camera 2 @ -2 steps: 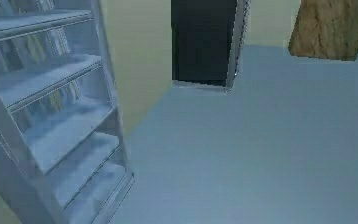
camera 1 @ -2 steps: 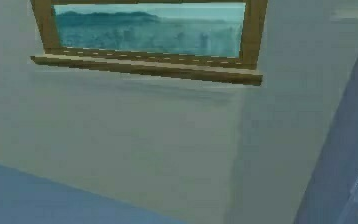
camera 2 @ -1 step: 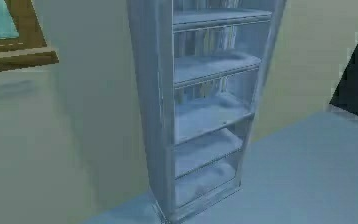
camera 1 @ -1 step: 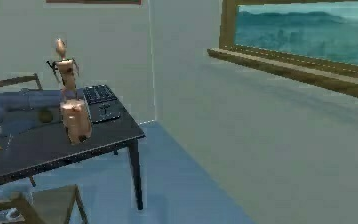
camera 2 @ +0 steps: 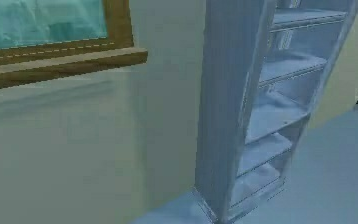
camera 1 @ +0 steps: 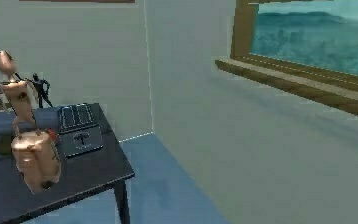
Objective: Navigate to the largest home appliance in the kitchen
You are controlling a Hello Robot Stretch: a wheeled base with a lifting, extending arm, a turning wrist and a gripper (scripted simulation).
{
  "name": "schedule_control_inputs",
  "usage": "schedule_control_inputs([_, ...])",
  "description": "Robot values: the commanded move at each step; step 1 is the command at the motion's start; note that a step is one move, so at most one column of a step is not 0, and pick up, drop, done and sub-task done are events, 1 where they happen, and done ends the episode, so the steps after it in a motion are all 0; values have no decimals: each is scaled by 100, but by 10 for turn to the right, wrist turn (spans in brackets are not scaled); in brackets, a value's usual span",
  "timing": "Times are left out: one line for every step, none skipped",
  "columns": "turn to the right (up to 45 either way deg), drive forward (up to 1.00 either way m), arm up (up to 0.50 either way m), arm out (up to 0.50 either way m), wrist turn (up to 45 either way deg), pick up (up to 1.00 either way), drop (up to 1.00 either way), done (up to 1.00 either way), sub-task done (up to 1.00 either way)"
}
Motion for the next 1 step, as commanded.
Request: schedule_control_inputs([-450, 0, 0, 0, 0, 0, 0, 0, 0])
